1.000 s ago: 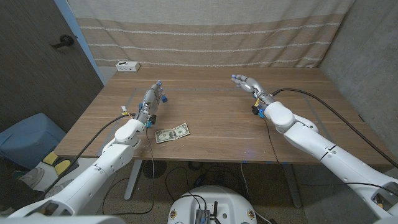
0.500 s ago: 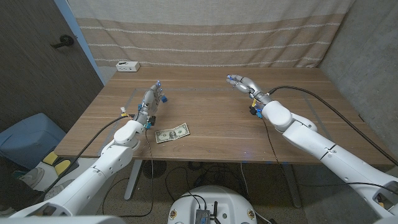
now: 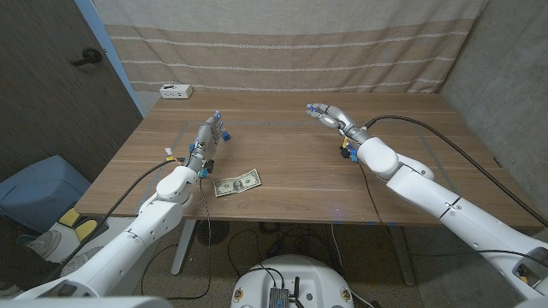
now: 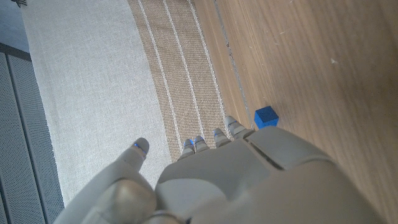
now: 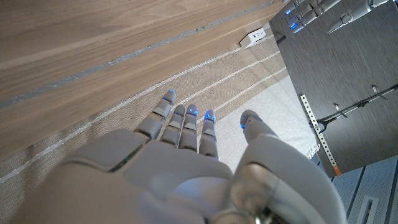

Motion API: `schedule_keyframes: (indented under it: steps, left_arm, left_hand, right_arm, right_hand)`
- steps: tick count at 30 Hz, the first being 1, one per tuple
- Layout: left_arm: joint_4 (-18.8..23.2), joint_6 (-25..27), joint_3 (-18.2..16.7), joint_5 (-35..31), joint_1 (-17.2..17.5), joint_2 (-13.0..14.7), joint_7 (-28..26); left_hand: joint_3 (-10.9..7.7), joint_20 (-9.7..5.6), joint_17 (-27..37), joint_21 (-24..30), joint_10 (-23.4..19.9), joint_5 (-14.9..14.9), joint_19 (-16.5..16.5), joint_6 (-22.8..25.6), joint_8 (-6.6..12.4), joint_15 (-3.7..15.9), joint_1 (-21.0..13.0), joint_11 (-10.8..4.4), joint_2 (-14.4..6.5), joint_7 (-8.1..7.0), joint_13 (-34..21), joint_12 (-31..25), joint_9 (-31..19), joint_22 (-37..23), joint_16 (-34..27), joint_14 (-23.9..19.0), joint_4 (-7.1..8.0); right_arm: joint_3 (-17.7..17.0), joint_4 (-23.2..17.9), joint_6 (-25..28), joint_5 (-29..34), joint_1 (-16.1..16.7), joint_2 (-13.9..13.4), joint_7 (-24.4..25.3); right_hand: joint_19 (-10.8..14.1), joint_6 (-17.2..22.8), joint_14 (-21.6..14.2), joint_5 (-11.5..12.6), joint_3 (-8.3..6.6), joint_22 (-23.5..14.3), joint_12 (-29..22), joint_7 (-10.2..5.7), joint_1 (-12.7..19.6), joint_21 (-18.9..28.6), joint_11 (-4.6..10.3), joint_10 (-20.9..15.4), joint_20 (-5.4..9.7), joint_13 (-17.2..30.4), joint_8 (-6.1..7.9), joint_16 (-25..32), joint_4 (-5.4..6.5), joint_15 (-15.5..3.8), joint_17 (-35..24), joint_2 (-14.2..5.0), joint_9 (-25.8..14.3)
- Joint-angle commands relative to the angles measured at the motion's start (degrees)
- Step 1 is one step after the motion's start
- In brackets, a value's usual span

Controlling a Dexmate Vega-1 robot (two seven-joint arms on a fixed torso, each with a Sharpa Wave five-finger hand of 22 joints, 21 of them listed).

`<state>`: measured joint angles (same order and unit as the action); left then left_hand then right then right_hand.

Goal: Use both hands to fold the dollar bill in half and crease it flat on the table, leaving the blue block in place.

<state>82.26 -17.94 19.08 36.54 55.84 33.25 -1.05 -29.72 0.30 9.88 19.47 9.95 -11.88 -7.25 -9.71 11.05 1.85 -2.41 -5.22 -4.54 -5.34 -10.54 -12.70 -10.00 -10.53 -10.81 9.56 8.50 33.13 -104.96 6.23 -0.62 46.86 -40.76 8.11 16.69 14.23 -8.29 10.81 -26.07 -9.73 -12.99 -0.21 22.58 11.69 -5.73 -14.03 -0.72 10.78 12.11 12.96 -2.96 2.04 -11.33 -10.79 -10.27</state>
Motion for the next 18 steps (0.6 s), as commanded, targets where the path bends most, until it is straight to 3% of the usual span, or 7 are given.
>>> schedule_keyframes:
  steps: [1,18]
  left_arm:
    - [-0.2,-0.3,-0.2,0.1,0.2,0.0,0.2]
    - [0.5,-0.2,-0.4,0.3,0.9,0.2,0.0]
  left_hand:
    - [-0.08,-0.17,0.2,-0.3,1.2,-0.1,0.3,-0.6,-0.15,0.05,-0.2,-0.09,-2.7,-0.14,-0.2,0.1,-0.1,-0.2,0.2,3.0,-0.26]
    - [-0.13,-0.16,0.2,-0.5,1.0,-0.1,0.5,-0.5,-0.25,0.12,-0.2,-0.08,-2.8,-0.1,-0.2,0.2,-0.1,-0.2,0.2,2.9,-0.25]
  right_arm:
    - [1.5,-0.9,0.8,2.5,-1.1,0.1,-1.2]
    - [2.9,-1.3,1.0,5.5,-2.4,0.3,-2.9]
  right_hand:
    - [0.6,0.5,-0.5,0.0,-0.42,-0.2,0.2,0.16,0.7,0.2,-0.01,-0.5,0.16,0.2,-0.21,0.5,0.04,-0.08,-0.3,0.18,-0.2]
    - [0.8,1.1,-0.8,0.0,-0.59,-0.2,0.2,0.11,1.1,0.2,0.23,-1.0,0.28,0.2,-0.29,0.5,-0.03,-0.34,-0.3,0.18,-0.2]
